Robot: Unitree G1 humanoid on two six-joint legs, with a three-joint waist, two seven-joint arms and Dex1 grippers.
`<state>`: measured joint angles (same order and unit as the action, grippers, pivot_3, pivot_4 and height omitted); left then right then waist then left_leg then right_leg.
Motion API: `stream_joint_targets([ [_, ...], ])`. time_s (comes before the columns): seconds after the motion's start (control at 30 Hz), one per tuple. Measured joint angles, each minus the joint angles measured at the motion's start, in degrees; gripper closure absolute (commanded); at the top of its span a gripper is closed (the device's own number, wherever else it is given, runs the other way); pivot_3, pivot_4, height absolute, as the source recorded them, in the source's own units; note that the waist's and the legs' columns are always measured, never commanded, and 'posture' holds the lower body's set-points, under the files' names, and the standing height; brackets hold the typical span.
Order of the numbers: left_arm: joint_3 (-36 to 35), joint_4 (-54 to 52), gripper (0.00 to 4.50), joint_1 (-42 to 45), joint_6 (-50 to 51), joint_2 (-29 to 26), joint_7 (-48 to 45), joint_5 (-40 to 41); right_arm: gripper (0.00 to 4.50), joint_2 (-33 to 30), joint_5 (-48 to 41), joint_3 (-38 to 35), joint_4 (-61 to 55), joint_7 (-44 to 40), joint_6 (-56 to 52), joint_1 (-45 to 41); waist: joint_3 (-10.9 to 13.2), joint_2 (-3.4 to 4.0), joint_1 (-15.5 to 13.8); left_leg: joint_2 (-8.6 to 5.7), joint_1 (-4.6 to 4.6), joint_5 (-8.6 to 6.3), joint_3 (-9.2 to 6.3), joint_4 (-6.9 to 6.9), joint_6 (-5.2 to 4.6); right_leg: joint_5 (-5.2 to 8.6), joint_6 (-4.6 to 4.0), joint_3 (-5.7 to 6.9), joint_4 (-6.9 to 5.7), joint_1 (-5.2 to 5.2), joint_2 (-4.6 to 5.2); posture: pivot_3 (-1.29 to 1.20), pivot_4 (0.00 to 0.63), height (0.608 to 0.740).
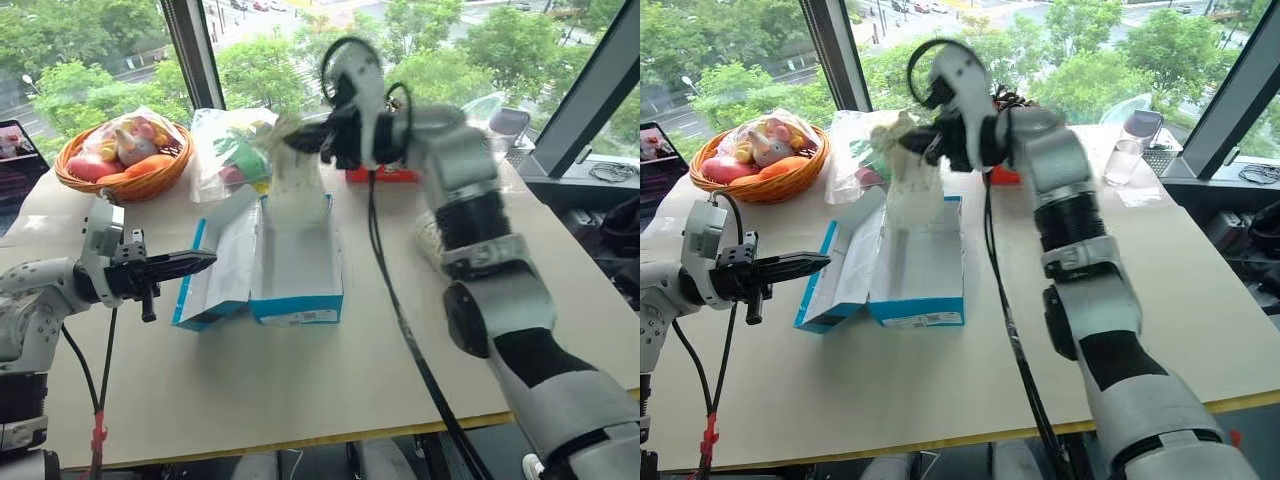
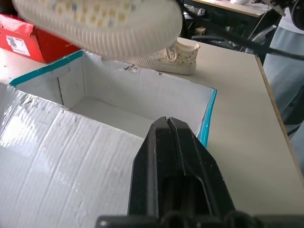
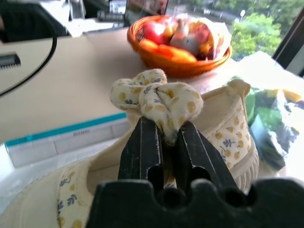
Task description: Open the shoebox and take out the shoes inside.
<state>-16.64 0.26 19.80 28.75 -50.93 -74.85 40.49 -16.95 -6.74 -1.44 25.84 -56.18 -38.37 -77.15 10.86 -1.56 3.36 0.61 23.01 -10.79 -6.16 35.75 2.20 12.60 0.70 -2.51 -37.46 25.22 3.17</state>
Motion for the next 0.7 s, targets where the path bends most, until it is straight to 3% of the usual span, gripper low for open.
stream_joint_targets([
  [0.13,0.03,-0.15,4.50,-0.22,0.01,0.12,0.06,0.06,4.35,-7.13,-3.60,-2.56,-9.23,0.60,-7.70,5.22,0.00,0.01,0.06,-0.06,-0.02,0.00,0.01,0.02,0.00,0.02,0.05,-0.02,-0.02,-0.01,0.05,0.00,0.150,0.740],
  [0.33,0.36,-0.57,4.50,-0.09,0.07,0.94,-0.01,0.15,4.35,-16.53,-5.95,-2.08,-18.12,-1.92,-9.84,14.59,0.02,0.03,0.90,-0.03,-0.10,-0.02,0.05,0.02,-0.03,0.15,0.27,-0.08,-0.05,-0.03,0.03,0.00,0.150,0.740],
  [0.5,0.69,-1.61,4.50,-0.59,0.37,1.61,-0.02,0.51,4.35,-20.65,-5.80,-0.31,-19.43,-6.70,-0.17,28.48,0.06,0.08,0.69,-0.05,-0.06,-0.03,0.10,0.14,-0.06,0.21,0.41,-0.11,0.06,-0.11,0.04,0.00,0.150,0.740],
  [0.7,0.71,-3.20,4.50,-1.31,0.40,2.09,0.33,0.76,4.35,-21.72,-3.33,2.36,-10.85,-7.49,12.42,30.10,0.12,0.17,0.75,-0.01,-0.16,-0.03,0.20,0.14,-0.06,0.19,0.43,-0.19,0.03,-0.14,0.00,0.00,0.150,0.740],
])
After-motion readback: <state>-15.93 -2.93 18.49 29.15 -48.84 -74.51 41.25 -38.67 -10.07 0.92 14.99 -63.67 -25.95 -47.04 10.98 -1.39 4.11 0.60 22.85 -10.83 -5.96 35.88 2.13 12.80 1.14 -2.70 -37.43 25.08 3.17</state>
